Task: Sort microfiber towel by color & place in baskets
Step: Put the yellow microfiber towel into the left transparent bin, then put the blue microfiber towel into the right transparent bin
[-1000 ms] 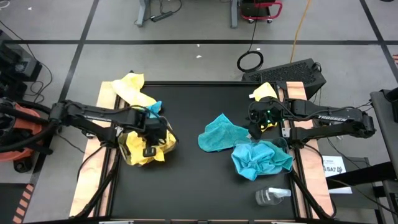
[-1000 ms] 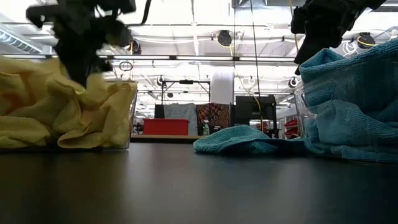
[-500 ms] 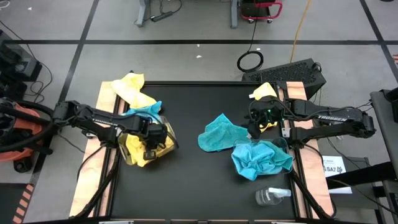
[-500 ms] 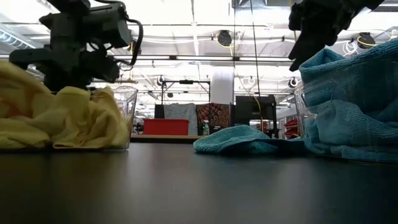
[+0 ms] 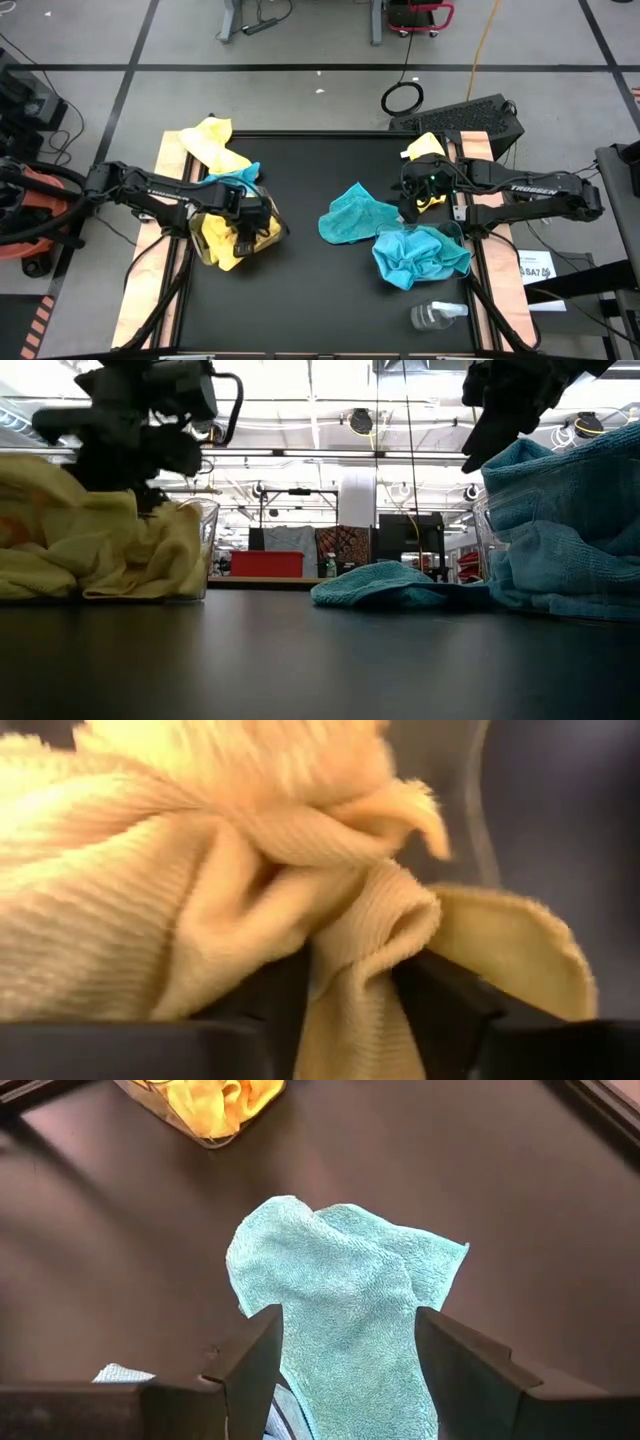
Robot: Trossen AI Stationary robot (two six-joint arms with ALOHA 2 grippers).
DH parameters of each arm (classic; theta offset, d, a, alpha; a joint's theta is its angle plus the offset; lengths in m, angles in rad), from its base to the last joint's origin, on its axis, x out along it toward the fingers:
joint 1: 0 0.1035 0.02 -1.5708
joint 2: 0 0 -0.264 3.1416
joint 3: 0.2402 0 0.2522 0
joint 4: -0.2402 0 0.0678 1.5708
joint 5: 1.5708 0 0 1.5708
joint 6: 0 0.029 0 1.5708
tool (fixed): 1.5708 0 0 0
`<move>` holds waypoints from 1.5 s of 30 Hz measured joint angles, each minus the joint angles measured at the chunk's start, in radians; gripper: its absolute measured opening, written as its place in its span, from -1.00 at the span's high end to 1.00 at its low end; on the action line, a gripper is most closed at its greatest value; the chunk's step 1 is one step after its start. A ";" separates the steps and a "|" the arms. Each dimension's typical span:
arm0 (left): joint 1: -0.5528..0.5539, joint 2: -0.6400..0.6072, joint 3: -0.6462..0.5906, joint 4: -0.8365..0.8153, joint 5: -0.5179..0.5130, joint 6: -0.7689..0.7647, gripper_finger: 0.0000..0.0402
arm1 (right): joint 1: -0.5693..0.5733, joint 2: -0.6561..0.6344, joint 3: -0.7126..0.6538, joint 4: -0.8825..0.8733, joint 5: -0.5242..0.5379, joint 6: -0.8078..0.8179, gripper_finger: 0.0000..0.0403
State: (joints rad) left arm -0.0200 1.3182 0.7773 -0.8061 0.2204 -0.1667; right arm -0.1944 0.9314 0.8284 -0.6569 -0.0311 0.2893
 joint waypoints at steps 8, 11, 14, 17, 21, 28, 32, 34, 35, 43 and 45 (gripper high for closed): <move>0.000 -0.035 0.122 -0.034 0.061 -0.036 -0.21 | 0.000 0.078 0.000 0.099 -0.067 -0.029 -0.13; 0.000 -0.057 0.175 -0.047 0.055 -0.036 -0.25 | 0.000 0.136 0.000 0.161 -0.074 -0.047 -0.21; 0.000 -0.080 0.226 -0.051 0.048 -0.034 -0.25 | 0.000 0.205 0.000 0.237 -0.074 -0.047 -0.30; 0.000 -0.098 0.275 -0.051 0.035 -0.035 -0.25 | 0.000 0.282 0.001 0.306 -0.074 -0.047 -0.37; 0.000 -0.117 0.341 -0.048 0.012 -0.035 -0.25 | -0.003 0.394 0.001 0.355 -0.073 -0.048 -0.43; 0.000 -0.120 0.420 -0.020 -0.061 -0.035 -0.26 | -0.022 0.561 0.001 0.379 -0.074 -0.048 -0.41; 0.000 -0.119 0.420 0.044 -0.090 -0.036 -0.26 | -0.023 0.619 0.001 0.377 -0.074 -0.087 -0.39; 0.000 -0.120 0.420 0.071 -0.101 -0.038 -0.26 | -0.023 0.640 0.001 0.377 -0.075 -0.107 -0.38; 0.000 -0.120 0.420 0.089 -0.103 -0.038 -0.26 | -0.024 0.649 0.001 0.375 -0.074 -0.115 -0.38; 0.000 -0.119 0.420 0.211 -0.121 -0.037 -0.26 | -0.028 0.736 0.001 0.363 -0.054 -0.139 -0.38; 0.000 -0.119 0.420 0.236 -0.125 -0.033 -0.26 | -0.027 0.751 0.004 0.366 -0.042 -0.140 -0.35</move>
State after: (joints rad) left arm -0.0200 1.1992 1.1969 -0.5700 0.0951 -0.1994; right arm -0.2218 1.6824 0.8322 -0.2909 -0.0728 0.1490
